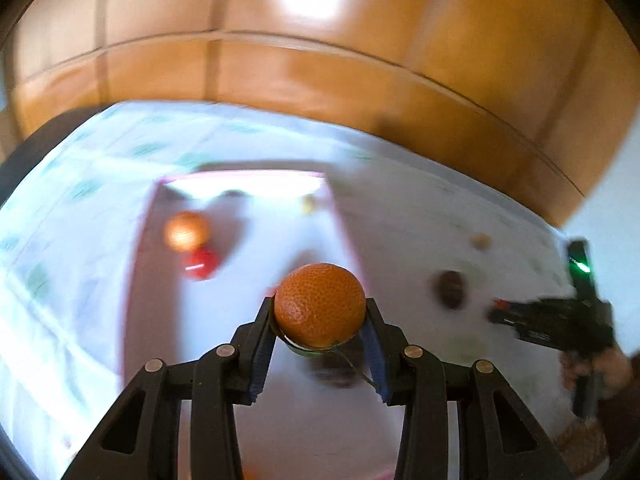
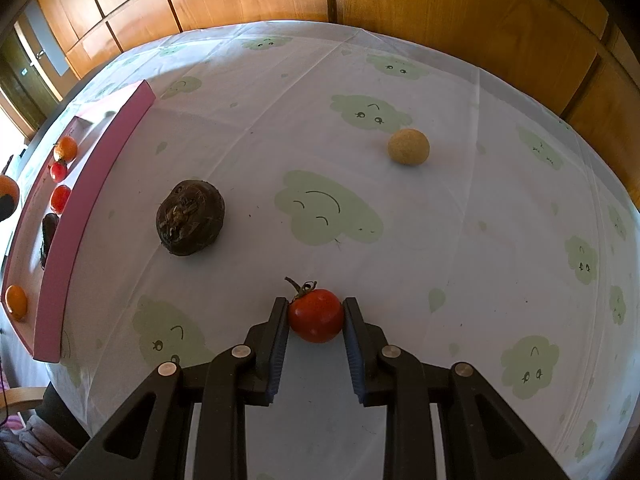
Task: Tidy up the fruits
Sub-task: 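Carry the leafy orange into the tray and open the left tool while the right tool holds the tomato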
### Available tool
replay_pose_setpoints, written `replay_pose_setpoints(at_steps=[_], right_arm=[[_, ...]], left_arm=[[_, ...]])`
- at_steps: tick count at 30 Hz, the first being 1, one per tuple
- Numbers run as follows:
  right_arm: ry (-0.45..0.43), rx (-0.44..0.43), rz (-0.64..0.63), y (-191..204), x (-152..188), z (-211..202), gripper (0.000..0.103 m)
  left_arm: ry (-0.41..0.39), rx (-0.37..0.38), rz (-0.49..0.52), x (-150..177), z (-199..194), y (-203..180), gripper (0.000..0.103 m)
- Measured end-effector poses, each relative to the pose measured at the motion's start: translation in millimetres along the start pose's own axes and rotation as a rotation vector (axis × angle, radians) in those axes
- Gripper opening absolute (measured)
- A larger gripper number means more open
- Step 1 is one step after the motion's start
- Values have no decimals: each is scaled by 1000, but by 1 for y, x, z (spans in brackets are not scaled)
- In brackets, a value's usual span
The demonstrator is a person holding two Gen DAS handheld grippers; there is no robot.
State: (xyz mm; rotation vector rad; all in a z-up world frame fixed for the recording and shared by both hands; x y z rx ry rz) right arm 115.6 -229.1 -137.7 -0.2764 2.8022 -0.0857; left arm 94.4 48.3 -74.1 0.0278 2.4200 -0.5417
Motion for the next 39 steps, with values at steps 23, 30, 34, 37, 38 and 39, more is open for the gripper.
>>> replay_pose_setpoints(at_steps=[23,30,34,37,38,39], right_arm=[[-1,7,-1,-1,0,1,27],[-2,7,1,-1,0,1,27],[-2,8,0,-1,0,1,27],[-2,9,0,-1,0,1,27],[-3,10,0,-1,0,0,27],[-3,11,-1,-1,0,0,27]], left_arm=[[30,-153,-88,6,10,80,46],[16,-189,-64,8,4,78,46],[-12,-221,-63,7,-5,75,47],[-27,-233,-64,7,-10,72,47],[-30,-235,-63,7,-11,71,47],[-33,-237,-60,6,-12,69,47]])
Point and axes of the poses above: each gripper's, at about its wrist camera, not at the fingertips, and z roughly the way its jaws point, y to its left, x to its underside, the point moved 8 cm from there along z, roughly the way its jaws point, and after that the axes turned 11 degrees about x, right-handed, at the moved point
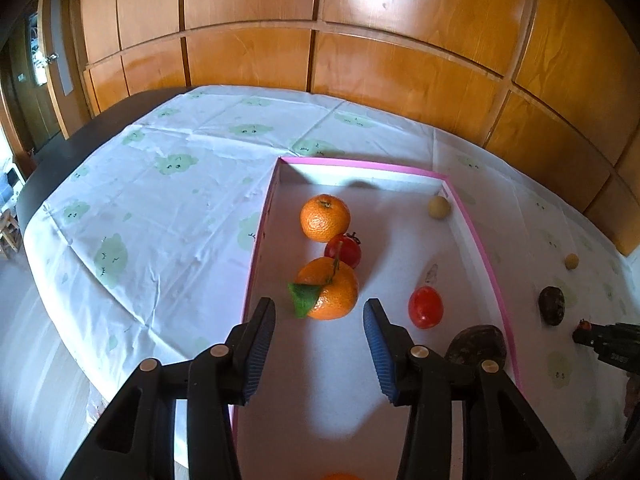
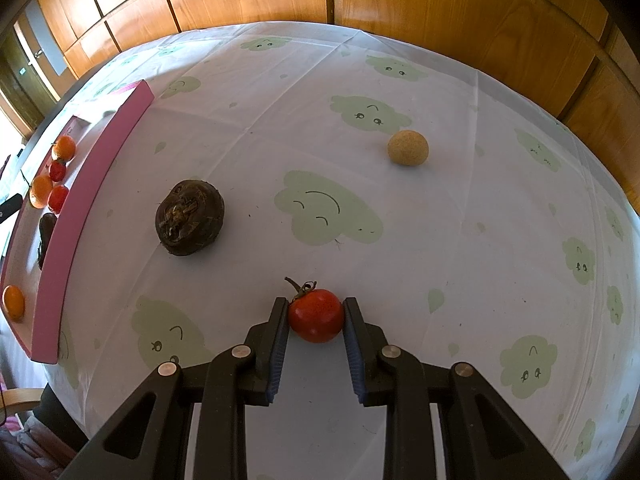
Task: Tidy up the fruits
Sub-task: 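Carry the leafy orange into the tray and open the left tool while the right tool holds the tomato, then carry the red cherry tomato into the tray and open the right tool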
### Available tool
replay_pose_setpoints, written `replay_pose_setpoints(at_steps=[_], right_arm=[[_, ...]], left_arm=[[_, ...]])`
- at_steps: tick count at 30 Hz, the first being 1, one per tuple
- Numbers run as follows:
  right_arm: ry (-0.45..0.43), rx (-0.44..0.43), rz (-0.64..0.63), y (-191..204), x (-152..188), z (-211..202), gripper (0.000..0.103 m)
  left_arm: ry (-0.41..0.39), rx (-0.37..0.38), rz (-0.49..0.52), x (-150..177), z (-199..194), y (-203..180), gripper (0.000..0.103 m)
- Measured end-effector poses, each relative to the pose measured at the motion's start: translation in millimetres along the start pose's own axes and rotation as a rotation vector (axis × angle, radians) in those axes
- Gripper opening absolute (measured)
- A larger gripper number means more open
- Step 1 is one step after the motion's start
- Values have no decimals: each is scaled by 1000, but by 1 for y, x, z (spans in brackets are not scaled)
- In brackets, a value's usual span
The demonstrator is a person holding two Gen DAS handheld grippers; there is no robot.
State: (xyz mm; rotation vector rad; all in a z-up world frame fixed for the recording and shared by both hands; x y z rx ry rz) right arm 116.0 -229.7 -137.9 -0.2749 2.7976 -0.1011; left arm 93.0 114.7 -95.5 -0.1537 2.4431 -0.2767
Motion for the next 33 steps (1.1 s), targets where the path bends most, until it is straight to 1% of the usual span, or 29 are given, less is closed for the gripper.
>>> replay_pose_setpoints(at_steps=[5,13,21,24,27,33], right_arm=[[-2,4,-1,0,0,-1,27],[-8,14,-3,0,0,0,27],[-4,32,0,1,0,-1,26],[-1,19,2,6,-1,-5,26],[-18,-6,-5,17,-3,-13,26],[-65,-99,-43,55,-12,-39,26]], left_arm=[[-24,8,26,-2,-7,-13,50],[-33,37,78,2,-13,-34,50],[-41,51,81,4,-16,-40,53],[-42,56,73,5,-16,-40,53],[-44,57,71,5,-16,-39,53],[-47,61,54,6,-17,-33,53]])
Point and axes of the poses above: each gripper's, at about its wrist camera, not at the fingertips, and z roughly the way its jaws point, y to its left, x to its underside, the point moved 8 cm from there along z, roughly the way its jaws point, and after that the axes turned 11 degrees about x, right-handed, at the moved point
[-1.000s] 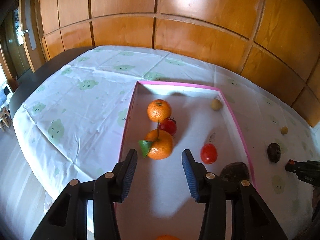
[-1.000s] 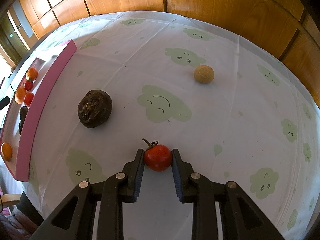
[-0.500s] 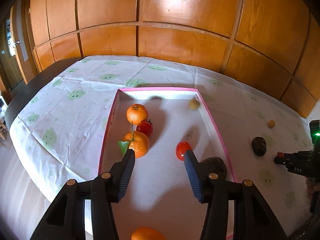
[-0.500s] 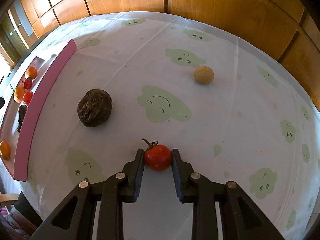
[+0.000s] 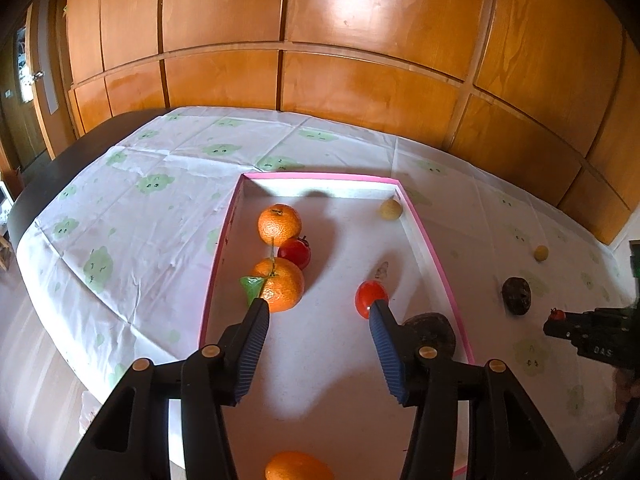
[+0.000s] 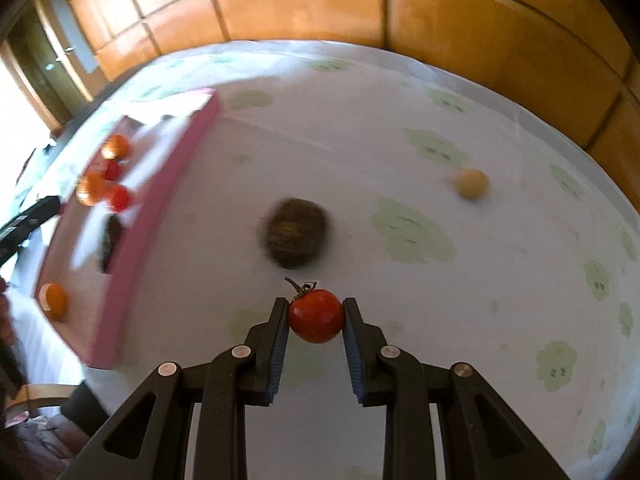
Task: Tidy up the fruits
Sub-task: 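Carry the red cherry tomato into the tray and open the right tool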
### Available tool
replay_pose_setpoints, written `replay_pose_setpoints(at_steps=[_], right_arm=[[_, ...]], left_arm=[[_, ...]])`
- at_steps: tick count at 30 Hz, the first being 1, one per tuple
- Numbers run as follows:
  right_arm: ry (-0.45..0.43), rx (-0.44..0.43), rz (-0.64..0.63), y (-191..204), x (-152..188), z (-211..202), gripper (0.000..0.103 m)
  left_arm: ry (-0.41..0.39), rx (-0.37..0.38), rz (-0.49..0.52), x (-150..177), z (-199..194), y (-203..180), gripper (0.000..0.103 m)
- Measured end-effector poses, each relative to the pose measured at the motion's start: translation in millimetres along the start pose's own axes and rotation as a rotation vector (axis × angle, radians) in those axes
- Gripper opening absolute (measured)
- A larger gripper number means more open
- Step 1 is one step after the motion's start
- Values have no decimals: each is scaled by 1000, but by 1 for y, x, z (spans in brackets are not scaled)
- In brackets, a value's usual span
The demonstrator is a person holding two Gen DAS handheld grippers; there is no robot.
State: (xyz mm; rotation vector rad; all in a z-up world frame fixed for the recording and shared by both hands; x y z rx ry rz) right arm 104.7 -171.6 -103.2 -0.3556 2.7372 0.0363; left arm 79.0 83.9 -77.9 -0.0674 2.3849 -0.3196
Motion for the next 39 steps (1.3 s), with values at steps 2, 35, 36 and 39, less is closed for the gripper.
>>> replay_pose_setpoints(at_steps=[2,35,36,39], right_arm=[[-16,-47,-20,19,-5,-8,26],[-55,-277,-186,217,-54,-4,32],[-61,-274,-184,215,-54,-6,32],[-102,-259,-179,206,-54,-18,32]], left_arm=[[-2,-3,-6,1,-1,3,53],[-60,-90,-140,2,-25,75,53],[-59,-88,-137,2,-25,74,53],[-57,-80,-123,2,-24,68,53]])
Point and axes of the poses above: each gripper's, at about its wrist camera, not at the fingertips, and z roughly the way its jaws point, y to its left, x to its underside, the point moved 8 cm from there along z, roughly the way its jaws point, and after that the axes turned 11 degrees about x, right-handed, at the moved point
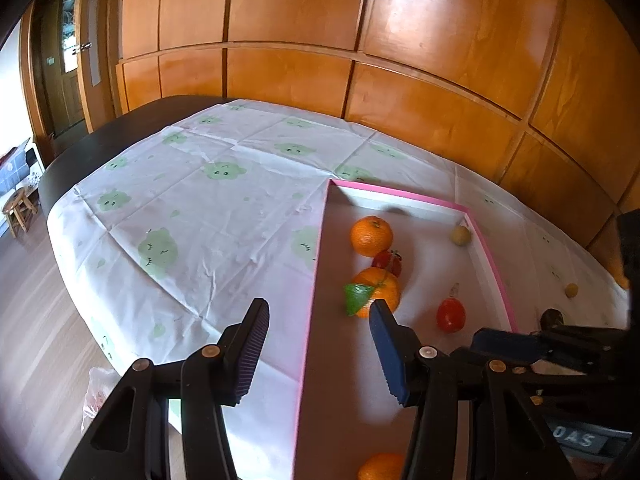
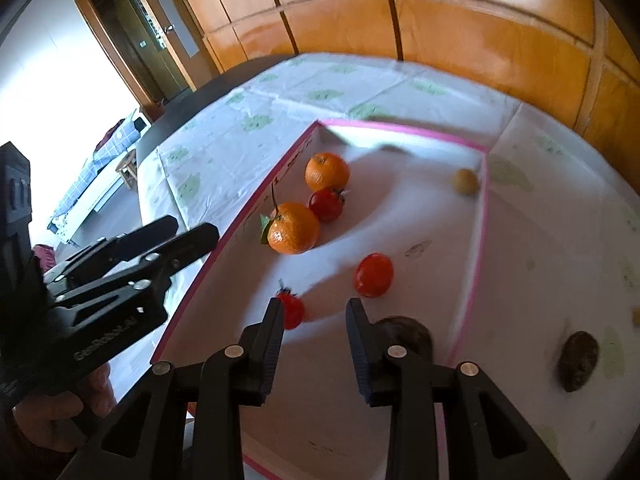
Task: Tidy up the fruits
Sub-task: 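Carry the red cherry tomato into the tray and open the right tool, then lift the right tool away from the tray back over the cloth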
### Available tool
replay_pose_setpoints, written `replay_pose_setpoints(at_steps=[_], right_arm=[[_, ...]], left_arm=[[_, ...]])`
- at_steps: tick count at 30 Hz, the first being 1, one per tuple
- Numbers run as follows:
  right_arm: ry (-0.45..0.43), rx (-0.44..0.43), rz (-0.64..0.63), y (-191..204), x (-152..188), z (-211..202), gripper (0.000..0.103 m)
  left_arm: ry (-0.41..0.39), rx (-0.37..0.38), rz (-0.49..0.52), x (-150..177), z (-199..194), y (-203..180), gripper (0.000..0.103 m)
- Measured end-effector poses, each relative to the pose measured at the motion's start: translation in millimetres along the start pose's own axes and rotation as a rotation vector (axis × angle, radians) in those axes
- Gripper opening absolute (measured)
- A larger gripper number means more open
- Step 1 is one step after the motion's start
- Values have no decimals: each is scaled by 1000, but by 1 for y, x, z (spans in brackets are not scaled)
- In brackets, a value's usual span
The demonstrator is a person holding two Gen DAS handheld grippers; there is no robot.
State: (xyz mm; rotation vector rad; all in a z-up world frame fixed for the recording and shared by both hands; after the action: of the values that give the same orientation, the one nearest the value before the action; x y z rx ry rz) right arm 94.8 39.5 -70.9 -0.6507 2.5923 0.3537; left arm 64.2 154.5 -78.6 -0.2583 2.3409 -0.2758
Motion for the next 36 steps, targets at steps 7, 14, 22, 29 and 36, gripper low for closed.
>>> replay_pose_setpoints(at_steps=[7,14,22,29,36], right_arm=[[-57,41,40,-26,2,-29,32],[-79,84,80,-61,7,-46,32],[-69,125,105,-87,20,-52,32],[-69,172,134,-117,31,-61,32],[-54,252,185,-168,45,-73,32]], left_arm=[[4,27,42,2,-1,-20,53],[10,48,93,3,-2,-40,53],[29,73,147,8,2,-62,53],[46,93,191,13,5,-79,54],[67,123,245,18,9,-100,55]])
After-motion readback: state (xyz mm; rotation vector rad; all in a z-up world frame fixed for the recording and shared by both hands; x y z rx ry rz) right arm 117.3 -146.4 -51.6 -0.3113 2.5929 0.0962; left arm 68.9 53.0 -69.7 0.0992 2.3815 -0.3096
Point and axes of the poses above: each gripper's, at about its wrist camera, not at the fingertips, and z roughly the way its jaws point, y to its left, x to its underside, the point moved 8 cm from there along z, roughly the way its jaws point, and after that the axes turned 11 degrees about x, right-handed, at the moved point
